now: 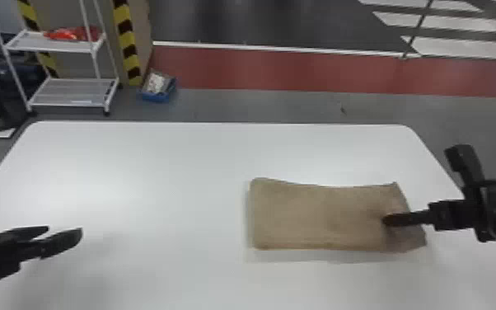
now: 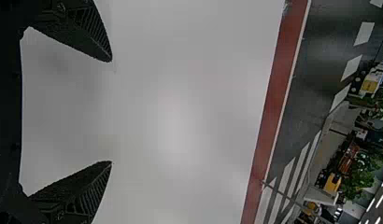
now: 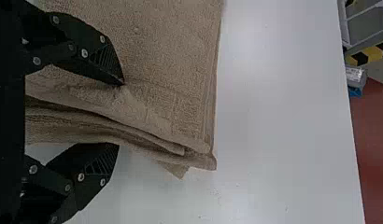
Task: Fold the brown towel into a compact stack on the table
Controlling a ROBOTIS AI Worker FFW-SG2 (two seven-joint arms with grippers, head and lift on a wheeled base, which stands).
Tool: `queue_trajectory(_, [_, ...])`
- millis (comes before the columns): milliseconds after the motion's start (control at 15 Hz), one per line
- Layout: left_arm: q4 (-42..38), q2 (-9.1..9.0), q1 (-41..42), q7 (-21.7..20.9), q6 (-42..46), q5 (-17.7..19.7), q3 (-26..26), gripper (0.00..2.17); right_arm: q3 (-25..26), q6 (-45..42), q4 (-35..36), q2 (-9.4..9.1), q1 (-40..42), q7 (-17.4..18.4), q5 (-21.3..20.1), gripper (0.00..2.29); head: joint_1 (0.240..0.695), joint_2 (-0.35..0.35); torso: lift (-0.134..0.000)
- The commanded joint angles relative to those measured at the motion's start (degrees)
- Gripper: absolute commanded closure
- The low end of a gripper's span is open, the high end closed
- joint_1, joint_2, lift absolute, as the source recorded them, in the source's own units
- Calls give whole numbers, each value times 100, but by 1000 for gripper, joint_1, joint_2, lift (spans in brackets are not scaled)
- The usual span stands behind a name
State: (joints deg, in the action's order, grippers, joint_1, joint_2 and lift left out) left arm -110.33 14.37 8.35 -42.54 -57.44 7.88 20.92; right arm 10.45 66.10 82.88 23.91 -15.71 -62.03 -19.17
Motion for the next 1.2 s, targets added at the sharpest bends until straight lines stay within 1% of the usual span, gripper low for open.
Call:
queue_trajectory(0, [3,13,0,0,0,3,0,107,194,13,17,-1,24,-72,168,1234,695,-102,-124])
queue_trajectory(133, [3,21,0,0,0,-6,0,107,519,259,123,8,59,-125,599,1234,695,-99,-124])
queue_trajectory(400, [-15,48,-9,0,-18,-6,0,107,976,1015,782,61,59,-275,1179,1237,695,-94,-124])
queue_trajectory(467, [-15,57,-9,-9,-18,-6,0,107,1064,1173,940,61,59,-275,1285,1237,695,-93,-124])
queue_trajectory(600, [-33,65,-17,-9,-18,-14,0,107,1249,1577,1160,61,-46,-275,1671,1237,695,-88,-124])
queue_trajectory(667, [-33,65,-17,-9,-18,-23,9,107,1249,1701,1309,8,-73,-266,1786,1234,695,-84,-124])
queue_trajectory(800, [-41,65,-17,-26,-35,-23,9,107,1099,1718,1555,-264,-117,-178,1794,1234,695,-72,-124])
queue_trajectory(933, [-33,83,-17,-35,-35,-41,18,107,836,1771,1599,-563,-266,-125,1715,1234,695,-50,-124])
queue_trajectory(1000, [-33,92,-17,-44,-35,-41,27,107,660,1824,1635,-721,-319,-99,1671,1234,695,-18,-124])
queue_trajectory(1133, [-24,101,-9,-44,-35,-41,44,107,238,1841,1722,-1082,-415,-55,1452,1234,695,25,-124])
